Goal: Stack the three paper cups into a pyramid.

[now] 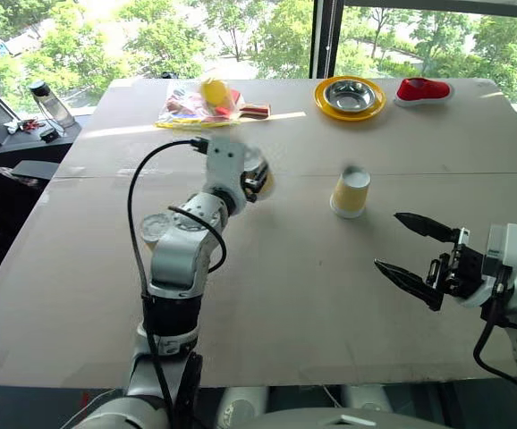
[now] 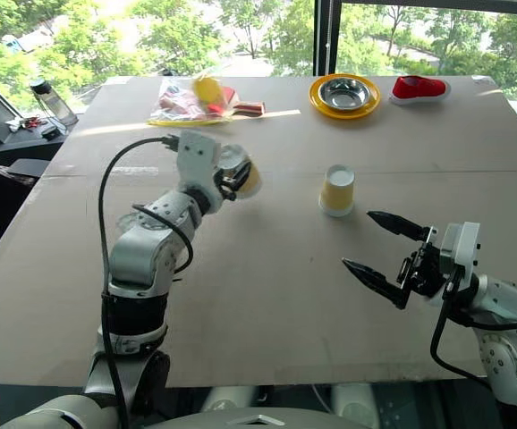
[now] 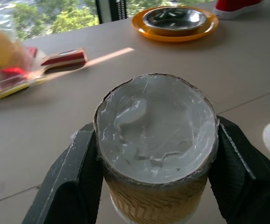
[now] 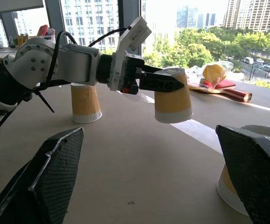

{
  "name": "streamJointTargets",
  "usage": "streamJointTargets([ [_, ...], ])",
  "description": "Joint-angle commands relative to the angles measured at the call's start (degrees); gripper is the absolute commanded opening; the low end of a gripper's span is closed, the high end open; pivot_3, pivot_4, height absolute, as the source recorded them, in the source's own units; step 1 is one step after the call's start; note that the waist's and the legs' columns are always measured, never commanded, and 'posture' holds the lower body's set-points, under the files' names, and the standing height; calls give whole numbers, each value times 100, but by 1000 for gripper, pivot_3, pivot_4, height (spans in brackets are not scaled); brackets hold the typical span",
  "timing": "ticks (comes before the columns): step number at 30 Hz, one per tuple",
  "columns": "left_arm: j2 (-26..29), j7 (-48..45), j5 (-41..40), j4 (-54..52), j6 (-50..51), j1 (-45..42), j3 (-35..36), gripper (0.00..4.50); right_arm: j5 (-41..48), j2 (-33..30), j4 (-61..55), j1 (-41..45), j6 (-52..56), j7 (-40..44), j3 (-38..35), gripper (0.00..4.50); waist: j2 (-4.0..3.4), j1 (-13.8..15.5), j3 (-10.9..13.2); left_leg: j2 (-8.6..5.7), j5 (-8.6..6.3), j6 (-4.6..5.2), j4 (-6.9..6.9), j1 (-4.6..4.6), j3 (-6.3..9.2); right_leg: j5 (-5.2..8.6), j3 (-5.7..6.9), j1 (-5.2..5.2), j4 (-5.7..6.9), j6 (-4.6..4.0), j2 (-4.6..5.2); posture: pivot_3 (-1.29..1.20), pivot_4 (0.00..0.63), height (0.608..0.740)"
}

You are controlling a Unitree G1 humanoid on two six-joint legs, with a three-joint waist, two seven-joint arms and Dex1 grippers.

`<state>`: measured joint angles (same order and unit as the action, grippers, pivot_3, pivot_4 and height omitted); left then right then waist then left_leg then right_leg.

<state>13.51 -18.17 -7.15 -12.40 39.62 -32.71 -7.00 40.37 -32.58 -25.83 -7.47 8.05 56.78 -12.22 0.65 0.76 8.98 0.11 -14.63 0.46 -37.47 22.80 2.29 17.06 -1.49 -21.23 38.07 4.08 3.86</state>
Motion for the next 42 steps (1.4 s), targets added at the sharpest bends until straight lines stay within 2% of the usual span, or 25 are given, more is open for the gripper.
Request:
streamJointTargets([
  [1, 34, -632, 53, 495, -652, -284, -489, 2424, -190, -4, -60, -72, -136, -176, -168, 4500, -1, -36, 0, 1, 0, 0, 0, 0, 0, 0, 0, -2, 1, 0, -1, 0, 150, 740],
  [5, 136, -914, 219, 995, -1021, -499, -718, 2424, -419, -4, -90, -171, -161, -400, -199, 4500, -1, -133, 0, 8, -1, 3, 3, -5, 4, 0, 0, -4, 9, 0, -14, 0, 150, 740],
  [14, 126, -1005, 406, 1717, -1391, -805, -637, 2424, -531, 96, -160, -429, -372, -536, -192, 4500, -1, -129, 1, 6, -12, 21, 1, -3, 5, 0, 0, -4, 8, 0, -11, 0, 150, 740],
  [33, -44, -1265, 411, 2252, -1484, -970, -611, 2424, -585, 106, -126, -496, -554, -556, -154, 4500, -1, -130, 0, 6, -11, 21, 1, -3, 6, 0, 1, -4, 9, 0, -12, 0, 150, 740],
  [35, -49, -1287, 390, 2238, -1426, -953, -596, 3439, -584, 102, -116, -489, -552, -553, -155, 4500, -1, -130, 0, 6, -11, 21, 1, -3, 6, 0, 1, -4, 9, 0, -12, 0, 150, 740],
  [36, -46, -1294, 387, 2229, -1398, -948, -590, 3545, -591, 98, -108, -487, -559, -544, -153, 4500, -1, -130, 0, 6, -11, 21, 0, -3, 6, 0, 1, -4, 10, 0, -12, 0, 150, 740],
  [38, -50, -1240, 408, 2195, -1340, -946, -549, 4428, -591, 94, -96, -474, -561, -535, -152, 4500, -1, -130, 0, 6, -11, 21, 0, -3, 6, 0, 1, -4, 10, 0, -12, 0, 150, 740],
  [42, -52, -1137, 474, 2155, -1336, -966, -525, 4484, -569, 95, -60, -359, -552, -527, -135, 4500, -1, -132, 0, 6, -11, 20, 0, -3, 6, 0, 1, -4, 11, 0, -12, 0, 150, 740],
])
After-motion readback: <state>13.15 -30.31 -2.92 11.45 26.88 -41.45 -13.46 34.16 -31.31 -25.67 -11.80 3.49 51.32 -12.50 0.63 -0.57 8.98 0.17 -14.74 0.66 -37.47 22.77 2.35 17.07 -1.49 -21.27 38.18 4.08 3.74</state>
